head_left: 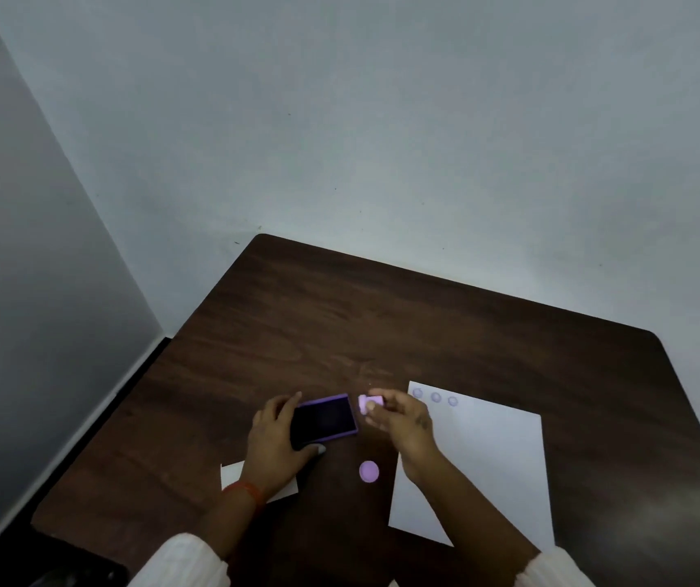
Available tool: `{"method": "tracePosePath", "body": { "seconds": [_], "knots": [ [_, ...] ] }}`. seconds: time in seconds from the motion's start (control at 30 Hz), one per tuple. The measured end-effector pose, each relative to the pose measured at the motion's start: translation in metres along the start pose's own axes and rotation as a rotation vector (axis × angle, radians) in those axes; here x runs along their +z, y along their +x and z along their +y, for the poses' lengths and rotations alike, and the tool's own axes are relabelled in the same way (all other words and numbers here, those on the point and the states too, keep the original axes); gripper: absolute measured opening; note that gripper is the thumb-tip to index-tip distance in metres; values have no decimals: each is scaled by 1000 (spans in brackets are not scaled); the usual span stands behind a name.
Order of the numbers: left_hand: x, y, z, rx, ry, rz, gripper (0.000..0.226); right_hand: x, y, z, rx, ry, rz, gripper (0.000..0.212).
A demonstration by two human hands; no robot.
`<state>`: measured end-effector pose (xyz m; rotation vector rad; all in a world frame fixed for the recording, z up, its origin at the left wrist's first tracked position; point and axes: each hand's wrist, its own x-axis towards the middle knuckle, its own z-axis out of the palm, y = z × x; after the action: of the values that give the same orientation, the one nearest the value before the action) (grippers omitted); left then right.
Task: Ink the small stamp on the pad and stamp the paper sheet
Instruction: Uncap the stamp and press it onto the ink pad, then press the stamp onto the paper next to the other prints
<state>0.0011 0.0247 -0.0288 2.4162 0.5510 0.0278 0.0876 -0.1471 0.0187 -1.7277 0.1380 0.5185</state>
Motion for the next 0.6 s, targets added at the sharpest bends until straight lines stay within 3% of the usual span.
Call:
{"method": "tracePosePath", "body": {
  "seconds": [0.13, 0.27, 0.4, 0.6],
  "knots": [
    [7, -6, 15, 58, 59, 147, 78, -50, -8, 2, 221, 478, -17, 14],
    [20, 0, 45, 196, 51, 97, 71, -94, -20, 11, 271, 867, -66, 19],
    [36, 15, 78, 299, 96, -29, 69, -124, -21, 17, 267, 957, 22, 24],
    [65, 40, 108, 507, 194, -196, 75, -145, -7, 19, 224, 859, 118, 21]
  ]
}}
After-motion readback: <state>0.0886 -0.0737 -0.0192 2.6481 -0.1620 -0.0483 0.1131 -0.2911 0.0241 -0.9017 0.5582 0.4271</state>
